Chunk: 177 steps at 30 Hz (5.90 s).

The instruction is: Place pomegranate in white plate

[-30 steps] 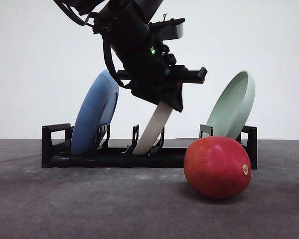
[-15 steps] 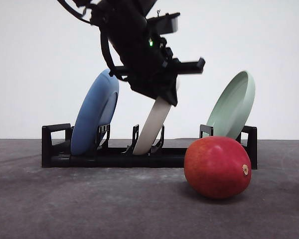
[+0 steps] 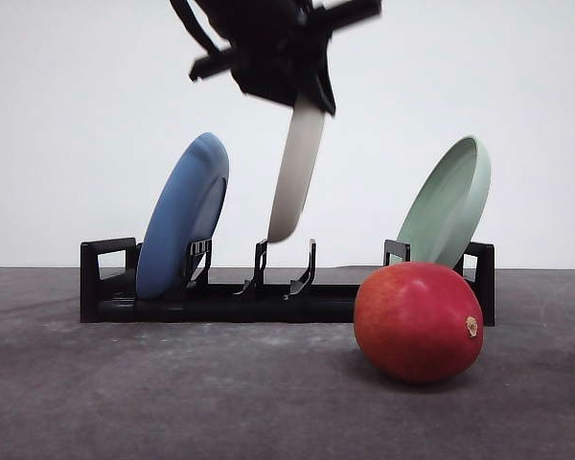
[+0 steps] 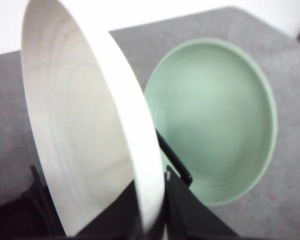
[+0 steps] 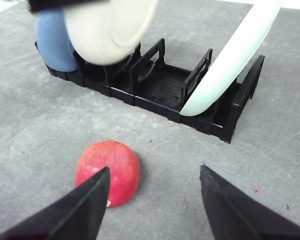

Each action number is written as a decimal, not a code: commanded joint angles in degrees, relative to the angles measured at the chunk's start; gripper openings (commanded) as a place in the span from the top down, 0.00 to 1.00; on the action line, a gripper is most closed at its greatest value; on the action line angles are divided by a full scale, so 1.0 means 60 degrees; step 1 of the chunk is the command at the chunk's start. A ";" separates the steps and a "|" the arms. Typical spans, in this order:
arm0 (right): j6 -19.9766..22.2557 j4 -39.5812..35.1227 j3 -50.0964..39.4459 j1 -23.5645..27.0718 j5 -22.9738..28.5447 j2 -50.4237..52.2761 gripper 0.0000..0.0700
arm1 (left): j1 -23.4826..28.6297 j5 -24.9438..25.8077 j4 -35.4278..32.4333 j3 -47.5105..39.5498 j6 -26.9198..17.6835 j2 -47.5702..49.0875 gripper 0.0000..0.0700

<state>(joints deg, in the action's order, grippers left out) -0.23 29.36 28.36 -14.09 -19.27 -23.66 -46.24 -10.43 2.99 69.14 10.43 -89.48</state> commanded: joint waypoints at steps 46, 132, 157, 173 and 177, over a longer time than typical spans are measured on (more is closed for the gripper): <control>0.0055 -0.0091 0.0168 -0.0031 0.0044 -0.0029 0.49 | -0.3224 -0.1889 0.4948 -0.4619 -0.5578 0.4543 0.98; -0.2252 0.0590 0.2213 -0.1860 0.0149 -0.4319 0.48 | 0.5340 0.2983 0.6065 -0.3916 -0.1700 0.7313 0.32; -0.1604 0.0053 0.3850 -0.3516 0.1937 -0.9919 0.15 | 0.5340 0.2979 0.5988 -0.3916 -0.1705 0.7309 0.33; -0.1483 0.1496 0.4711 -0.3541 0.1715 -1.0553 0.36 | 0.5337 0.2979 0.5974 -0.3916 -0.1705 0.7306 0.33; -0.1042 0.2817 0.5771 -0.3752 0.1686 -1.0556 0.36 | 0.5337 0.2979 0.5881 -0.3916 -0.1702 0.7306 0.33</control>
<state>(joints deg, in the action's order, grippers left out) -8.39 45.79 61.23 -35.56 -8.91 -86.46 -14.11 7.31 39.03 45.28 0.84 -45.32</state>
